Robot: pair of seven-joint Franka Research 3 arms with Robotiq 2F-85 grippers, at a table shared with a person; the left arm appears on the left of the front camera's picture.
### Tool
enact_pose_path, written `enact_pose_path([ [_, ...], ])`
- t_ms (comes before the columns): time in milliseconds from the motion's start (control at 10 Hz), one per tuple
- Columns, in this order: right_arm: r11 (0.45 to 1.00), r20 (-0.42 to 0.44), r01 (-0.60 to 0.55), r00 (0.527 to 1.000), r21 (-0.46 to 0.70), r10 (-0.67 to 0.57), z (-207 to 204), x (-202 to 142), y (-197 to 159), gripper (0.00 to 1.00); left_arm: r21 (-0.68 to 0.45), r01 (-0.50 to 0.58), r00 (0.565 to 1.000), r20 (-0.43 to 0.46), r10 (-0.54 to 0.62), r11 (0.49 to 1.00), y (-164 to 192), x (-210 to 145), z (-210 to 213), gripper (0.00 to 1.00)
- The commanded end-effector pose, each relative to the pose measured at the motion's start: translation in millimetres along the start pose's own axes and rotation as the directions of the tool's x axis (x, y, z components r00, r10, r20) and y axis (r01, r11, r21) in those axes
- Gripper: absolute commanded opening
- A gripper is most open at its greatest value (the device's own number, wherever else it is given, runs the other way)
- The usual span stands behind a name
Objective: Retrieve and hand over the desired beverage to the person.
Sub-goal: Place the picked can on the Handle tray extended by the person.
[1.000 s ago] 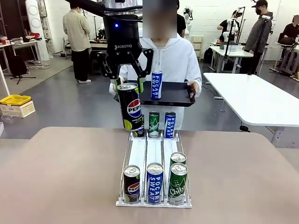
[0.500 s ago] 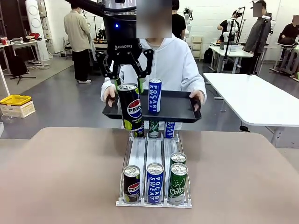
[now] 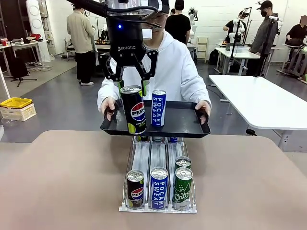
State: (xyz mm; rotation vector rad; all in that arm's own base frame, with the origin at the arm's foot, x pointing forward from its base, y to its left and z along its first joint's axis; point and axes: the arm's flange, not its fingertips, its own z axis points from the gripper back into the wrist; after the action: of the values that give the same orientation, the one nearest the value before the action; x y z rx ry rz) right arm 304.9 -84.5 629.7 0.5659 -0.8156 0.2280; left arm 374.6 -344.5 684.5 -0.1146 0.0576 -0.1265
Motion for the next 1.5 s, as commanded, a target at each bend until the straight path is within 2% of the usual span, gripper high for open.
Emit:
enact_pose_path([
  [0, 1.000, 0.006, -0.002, 1.000, 0.031, 0.002, -3, 1, -2, 1.00, -0.001, 0.002, 1.000, 0.003, -0.002, 1.000, 1, -3, 3, 0.02],
  [1200, 1.000, 0.006, -0.002, 1.000, 0.031, 0.002, -3, 1, -2, 1.00, -0.001, 0.002, 1.000, 0.003, -0.002, 1.000, 1, -3, 3, 0.02],
  [1300, 1.000, 0.006, -0.002, 1.000, 0.031, 0.002, -3, 1, -2, 1.00, 0.000, 0.000, 1.000, 0.000, 0.000, 1.000, 0, 0, 0, 0.57],
  [1400, 1.000, 0.006, -0.002, 1.000, 0.031, 0.002, -3, 1, -2, 1.00, -0.001, 0.030, 0.999, 0.027, -0.030, 1.000, 6, 18, 6, 0.56],
])
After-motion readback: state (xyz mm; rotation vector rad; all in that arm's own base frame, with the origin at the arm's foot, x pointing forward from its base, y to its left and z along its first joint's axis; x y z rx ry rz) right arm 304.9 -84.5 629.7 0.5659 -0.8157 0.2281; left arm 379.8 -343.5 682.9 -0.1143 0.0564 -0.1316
